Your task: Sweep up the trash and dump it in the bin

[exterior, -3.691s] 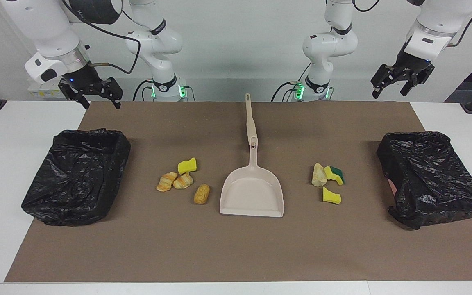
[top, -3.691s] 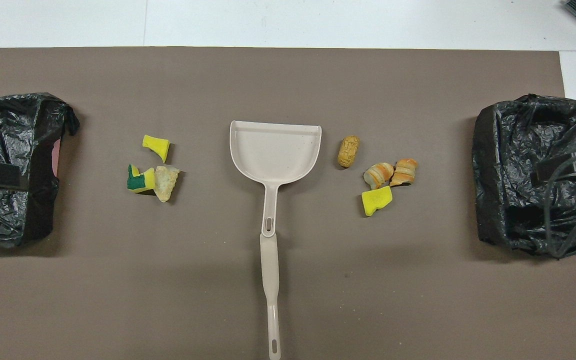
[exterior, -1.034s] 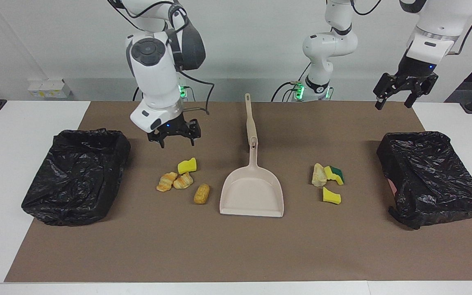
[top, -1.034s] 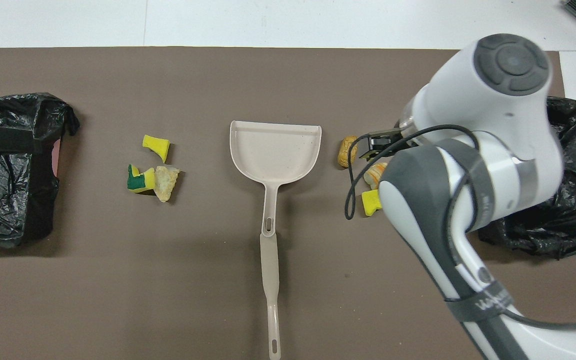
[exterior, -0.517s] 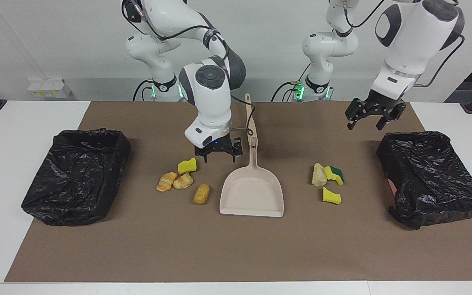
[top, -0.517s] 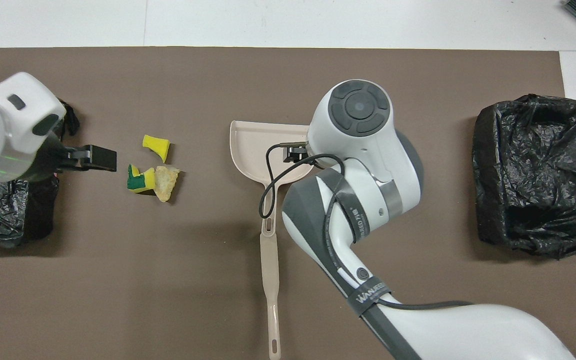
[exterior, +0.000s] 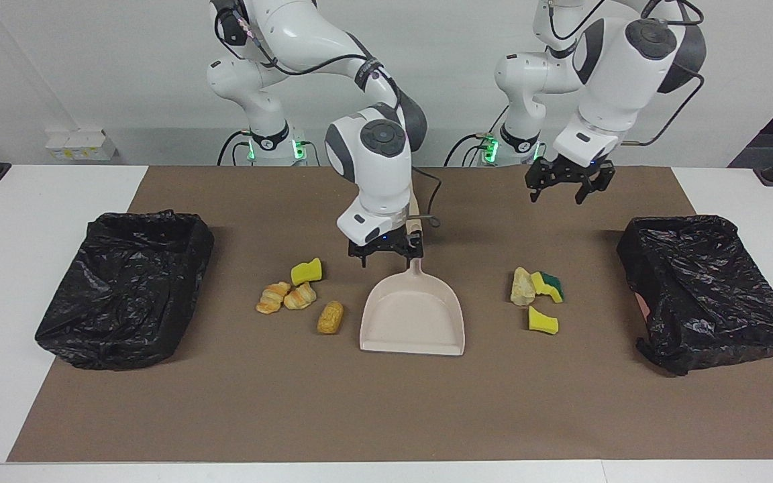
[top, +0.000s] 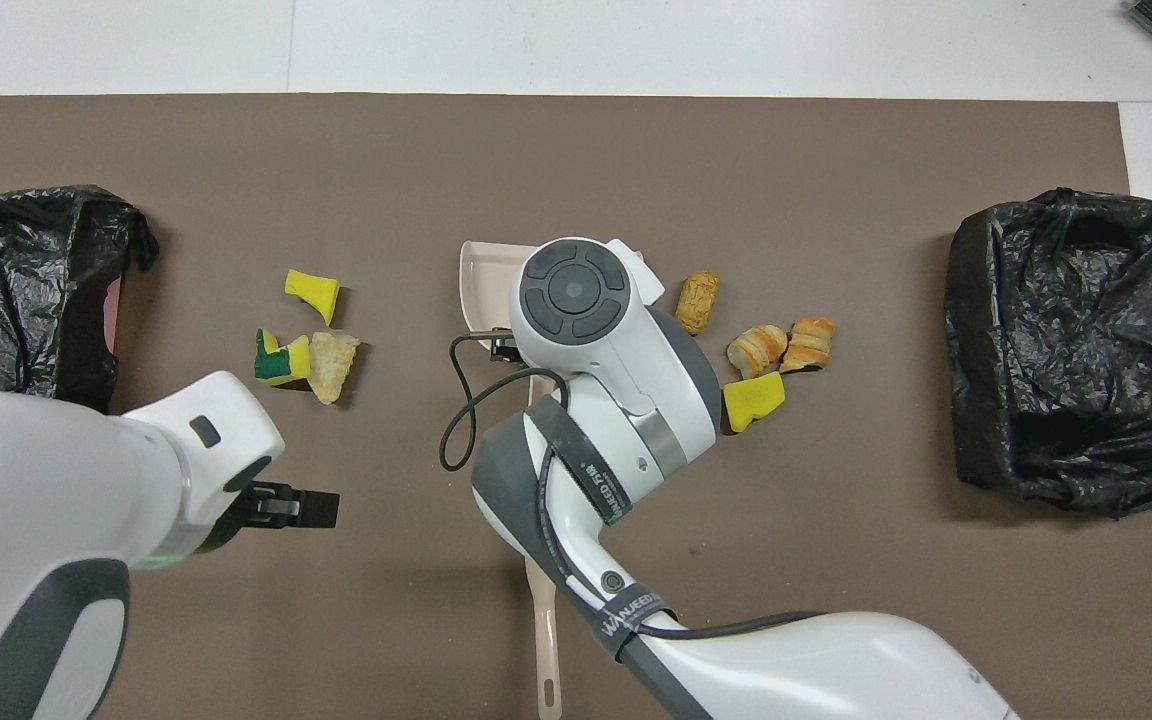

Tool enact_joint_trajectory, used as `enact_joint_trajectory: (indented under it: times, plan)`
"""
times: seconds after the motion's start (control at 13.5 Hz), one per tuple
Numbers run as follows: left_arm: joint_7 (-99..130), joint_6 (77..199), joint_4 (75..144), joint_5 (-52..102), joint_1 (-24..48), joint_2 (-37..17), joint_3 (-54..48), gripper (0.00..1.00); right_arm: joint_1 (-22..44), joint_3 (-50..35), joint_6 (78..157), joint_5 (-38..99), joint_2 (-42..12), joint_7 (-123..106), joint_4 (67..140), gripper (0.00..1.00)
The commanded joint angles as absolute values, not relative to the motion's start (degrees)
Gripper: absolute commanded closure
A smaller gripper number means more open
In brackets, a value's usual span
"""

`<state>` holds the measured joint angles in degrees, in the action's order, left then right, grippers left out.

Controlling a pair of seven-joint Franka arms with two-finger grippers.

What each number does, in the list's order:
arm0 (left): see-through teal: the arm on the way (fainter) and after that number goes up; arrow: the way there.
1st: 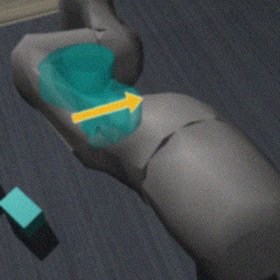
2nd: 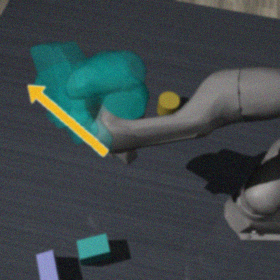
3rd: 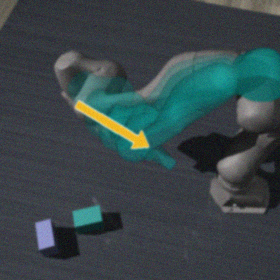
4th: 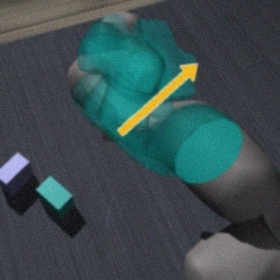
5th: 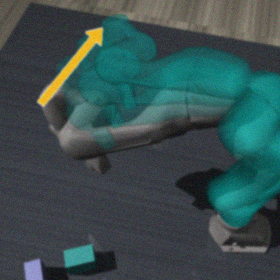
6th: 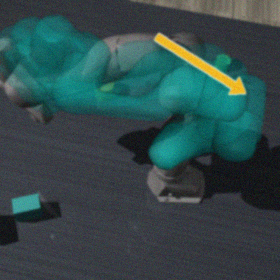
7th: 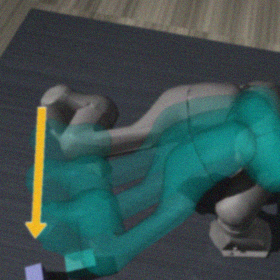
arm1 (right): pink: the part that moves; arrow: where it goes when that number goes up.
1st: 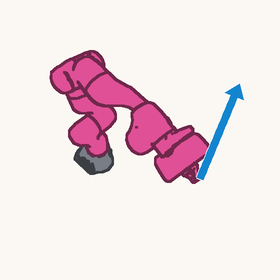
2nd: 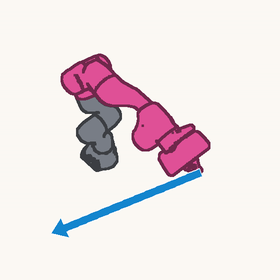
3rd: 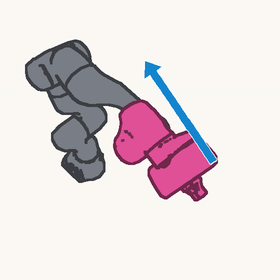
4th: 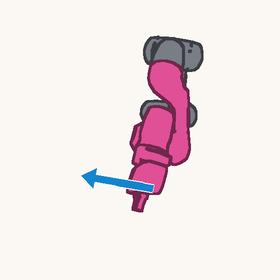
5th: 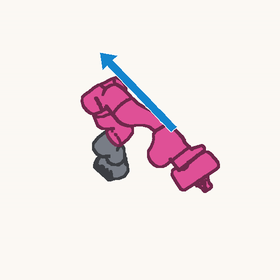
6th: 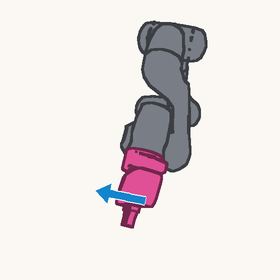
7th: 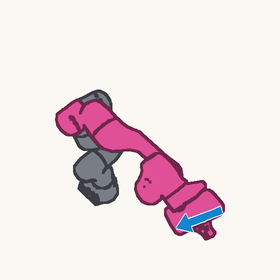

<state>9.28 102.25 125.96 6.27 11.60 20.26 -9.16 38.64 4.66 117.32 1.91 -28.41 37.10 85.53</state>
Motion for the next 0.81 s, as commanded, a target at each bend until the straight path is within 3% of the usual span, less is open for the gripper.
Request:
enact_joint_trajectory:
  times: [0.0, 0.07, 0.22, 0.44, 0.74]
  plan:
    - [9.58, 103.45, 132.97, 7.99, 13.18, 25.04, -8.00, 0.00, 39.20, 4.75, 118.83, 3.07, -28.74, 38.32, 86.22, 0.02]
    - [10.36, 103.45, 133.59, 8.78, 13.97, 25.31, -8.00, 0.00, 39.81, 4.75, 118.83, 3.25, -28.74, 38.23, 87.18, 0.02]
    - [12.30, 103.71, 133.68, 8.88, 15.55, 25.31, -8.00, 0.00, 39.99, 4.57, 118.83, 3.34, -27.87, 37.88, 89.46, 0.17]
    - [13.35, 103.62, 134.38, 9.14, 17.31, 25.31, -8.00, 0.00, 40.08, 4.40, 117.69, 3.43, -26.81, 37.88, 91.05, 0.24]
    - [16.79, 105.73, 135.96, 9.58, 20.30, 24.70, -8.00, 0.00, 40.17, 3.26, 117.51, 4.13, -24.96, 38.14, 94.22, 0.25]
